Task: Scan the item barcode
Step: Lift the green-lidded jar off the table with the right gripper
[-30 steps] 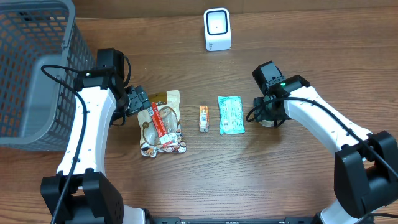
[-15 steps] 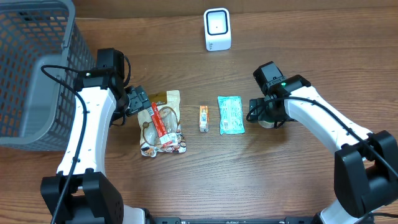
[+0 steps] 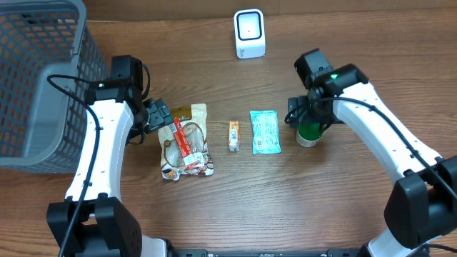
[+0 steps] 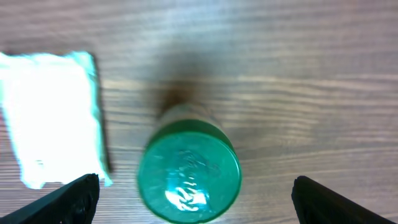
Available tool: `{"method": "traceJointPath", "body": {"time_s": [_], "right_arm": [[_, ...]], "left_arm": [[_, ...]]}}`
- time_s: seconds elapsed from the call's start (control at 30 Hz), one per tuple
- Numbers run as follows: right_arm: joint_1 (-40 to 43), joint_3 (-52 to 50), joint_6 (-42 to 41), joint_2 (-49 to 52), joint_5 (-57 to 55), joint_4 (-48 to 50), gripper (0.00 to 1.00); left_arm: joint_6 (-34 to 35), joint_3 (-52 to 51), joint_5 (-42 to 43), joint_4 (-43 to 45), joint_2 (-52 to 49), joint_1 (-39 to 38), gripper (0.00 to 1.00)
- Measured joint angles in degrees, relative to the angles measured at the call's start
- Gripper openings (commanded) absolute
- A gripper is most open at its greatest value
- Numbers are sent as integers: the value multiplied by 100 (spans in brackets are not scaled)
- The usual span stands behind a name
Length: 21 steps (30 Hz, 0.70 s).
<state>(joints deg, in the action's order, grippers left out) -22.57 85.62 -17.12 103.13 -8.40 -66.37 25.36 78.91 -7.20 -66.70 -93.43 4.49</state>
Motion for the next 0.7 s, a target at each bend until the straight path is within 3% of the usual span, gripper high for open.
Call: {"method": "traceJointPath", "body": {"time_s": [0.7], "right_arm": [[0,7,68,450,118,-127,99]], "left_arm": [[0,2,0,0,0,0,100]]}}
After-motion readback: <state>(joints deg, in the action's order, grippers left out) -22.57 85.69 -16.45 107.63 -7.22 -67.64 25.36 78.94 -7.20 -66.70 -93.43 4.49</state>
